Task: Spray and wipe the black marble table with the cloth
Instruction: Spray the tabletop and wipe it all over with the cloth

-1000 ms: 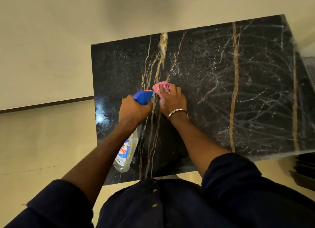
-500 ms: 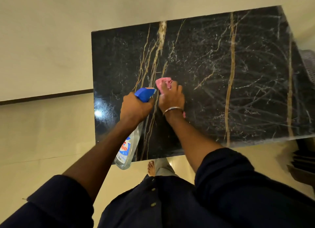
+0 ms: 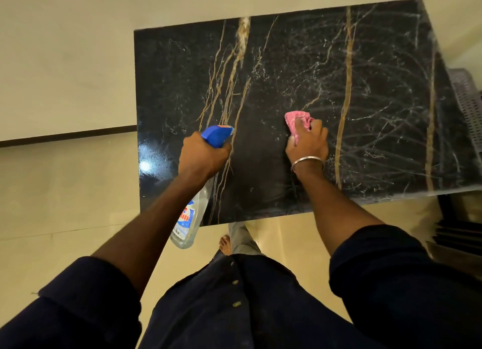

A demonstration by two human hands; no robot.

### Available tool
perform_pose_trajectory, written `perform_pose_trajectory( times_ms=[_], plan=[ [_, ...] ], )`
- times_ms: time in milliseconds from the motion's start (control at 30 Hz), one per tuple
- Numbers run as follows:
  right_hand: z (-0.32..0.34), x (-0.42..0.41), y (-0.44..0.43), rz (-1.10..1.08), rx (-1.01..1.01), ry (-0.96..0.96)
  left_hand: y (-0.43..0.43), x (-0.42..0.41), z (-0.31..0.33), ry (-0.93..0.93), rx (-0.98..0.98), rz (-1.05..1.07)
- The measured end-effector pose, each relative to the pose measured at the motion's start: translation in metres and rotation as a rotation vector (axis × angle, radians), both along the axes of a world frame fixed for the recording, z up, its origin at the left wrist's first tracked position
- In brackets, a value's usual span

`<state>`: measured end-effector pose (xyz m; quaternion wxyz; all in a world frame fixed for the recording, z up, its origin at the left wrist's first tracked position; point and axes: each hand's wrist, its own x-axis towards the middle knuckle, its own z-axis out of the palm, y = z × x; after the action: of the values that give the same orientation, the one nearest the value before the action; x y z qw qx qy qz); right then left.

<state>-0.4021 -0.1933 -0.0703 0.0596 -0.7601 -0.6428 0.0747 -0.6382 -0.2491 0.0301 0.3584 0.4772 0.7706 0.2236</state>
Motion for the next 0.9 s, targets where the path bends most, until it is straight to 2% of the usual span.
perform_pose_trajectory(
  times_ms=[167, 267, 400, 533, 633, 800, 900],
  plan=[
    [0.002, -0.025, -0.01, -0.095, -0.031, -0.01, -0.013, 0.004, -0.002, -0.026, 0.007, 0.011],
    [0.003, -0.07, -0.034, 0.068, -0.006, -0.006, -0.021, 0.003, -0.002, -0.023, 0.008, 0.036],
    [0.001, -0.13, -0.088, 0.277, 0.041, 0.169, -0.031, 0.004, -0.001, 0.019, 0.029, 0.055],
    [-0.002, -0.121, -0.104, 0.411, 0.01, 0.123, -0.037, 0.012, 0.001, 0.039, 0.027, 0.039],
    [-0.002, -0.076, -0.092, 0.329, -0.025, 0.017, -0.039, 0.014, 0.003, 0.008, 0.012, 0.031],
    [0.002, 0.02, -0.073, 0.009, -0.023, -0.054, -0.045, 0.02, 0.006, -0.022, 0.01, 0.01],
    [0.0, 0.031, -0.076, -0.105, -0.03, -0.072, -0.051, 0.021, 0.006, -0.037, 0.015, 0.001]
  ],
)
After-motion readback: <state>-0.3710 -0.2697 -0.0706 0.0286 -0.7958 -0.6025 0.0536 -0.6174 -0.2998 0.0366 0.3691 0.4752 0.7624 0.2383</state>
